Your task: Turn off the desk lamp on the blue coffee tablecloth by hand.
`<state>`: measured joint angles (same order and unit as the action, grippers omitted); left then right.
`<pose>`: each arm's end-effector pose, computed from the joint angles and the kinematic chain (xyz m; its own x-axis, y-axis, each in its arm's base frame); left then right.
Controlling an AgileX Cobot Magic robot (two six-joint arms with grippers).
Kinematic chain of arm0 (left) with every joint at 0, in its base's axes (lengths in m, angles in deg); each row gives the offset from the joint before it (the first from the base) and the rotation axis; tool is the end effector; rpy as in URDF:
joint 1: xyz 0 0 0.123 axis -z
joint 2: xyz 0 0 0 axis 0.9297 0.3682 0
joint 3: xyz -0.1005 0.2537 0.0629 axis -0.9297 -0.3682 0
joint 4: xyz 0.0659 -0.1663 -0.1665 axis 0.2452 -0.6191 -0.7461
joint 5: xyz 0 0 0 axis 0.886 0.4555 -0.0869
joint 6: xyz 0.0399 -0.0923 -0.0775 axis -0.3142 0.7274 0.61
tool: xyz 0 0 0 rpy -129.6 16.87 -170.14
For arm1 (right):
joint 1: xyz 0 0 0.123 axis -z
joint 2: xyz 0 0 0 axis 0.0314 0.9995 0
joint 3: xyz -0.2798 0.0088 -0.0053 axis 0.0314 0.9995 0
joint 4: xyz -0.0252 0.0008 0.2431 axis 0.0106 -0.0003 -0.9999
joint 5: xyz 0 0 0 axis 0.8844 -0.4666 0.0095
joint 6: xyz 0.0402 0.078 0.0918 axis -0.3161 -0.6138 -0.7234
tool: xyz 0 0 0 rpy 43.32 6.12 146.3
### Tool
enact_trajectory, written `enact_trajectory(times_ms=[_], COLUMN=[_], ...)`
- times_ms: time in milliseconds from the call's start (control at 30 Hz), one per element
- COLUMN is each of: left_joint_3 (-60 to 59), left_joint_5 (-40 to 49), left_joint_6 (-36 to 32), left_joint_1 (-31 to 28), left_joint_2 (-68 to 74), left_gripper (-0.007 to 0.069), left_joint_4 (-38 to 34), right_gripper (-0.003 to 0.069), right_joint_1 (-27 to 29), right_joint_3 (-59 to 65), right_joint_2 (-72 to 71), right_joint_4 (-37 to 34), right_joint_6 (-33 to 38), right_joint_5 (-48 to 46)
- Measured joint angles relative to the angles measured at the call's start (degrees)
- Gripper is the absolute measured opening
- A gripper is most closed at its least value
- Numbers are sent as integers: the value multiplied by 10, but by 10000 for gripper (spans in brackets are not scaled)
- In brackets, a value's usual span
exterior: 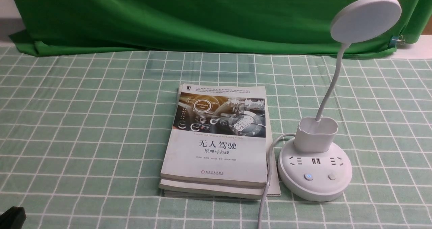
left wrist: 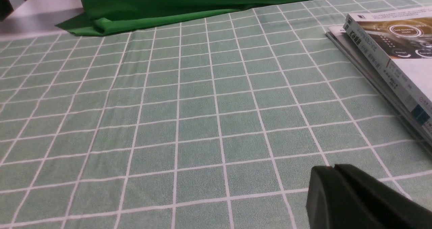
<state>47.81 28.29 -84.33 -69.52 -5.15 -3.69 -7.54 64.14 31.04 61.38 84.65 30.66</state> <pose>0.0871 -0.0057 0.1761 -0.2052 0.1939 -0.9593 0.0798 0.9802 0.1811 0.1219 0.0136 0.2270 -0.3042 -0.0343 -0.9520 -0.1109 0.9938 -0.0004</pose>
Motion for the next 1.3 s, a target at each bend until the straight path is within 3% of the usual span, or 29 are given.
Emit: enact_trajectory(times_ms=[167, 433, 1300], left_joint_3=[0, 0, 0], left_joint_5=[0, 0, 0], left_joint_6=[0, 0, 0], left_joint_1=[0, 0, 0], left_joint_2=[0, 0, 0], left_gripper=[0, 0, 0], left_joint_4=[0, 0, 0], right_gripper=[29, 34, 90], right_joint_1=[33, 36, 36], right_joint_3=[107, 127, 127], right_joint_2=[-108, -210, -219], right_joint_4=[0, 0, 0], right_joint_6=[0, 0, 1], right_joint_5=[47, 5, -5])
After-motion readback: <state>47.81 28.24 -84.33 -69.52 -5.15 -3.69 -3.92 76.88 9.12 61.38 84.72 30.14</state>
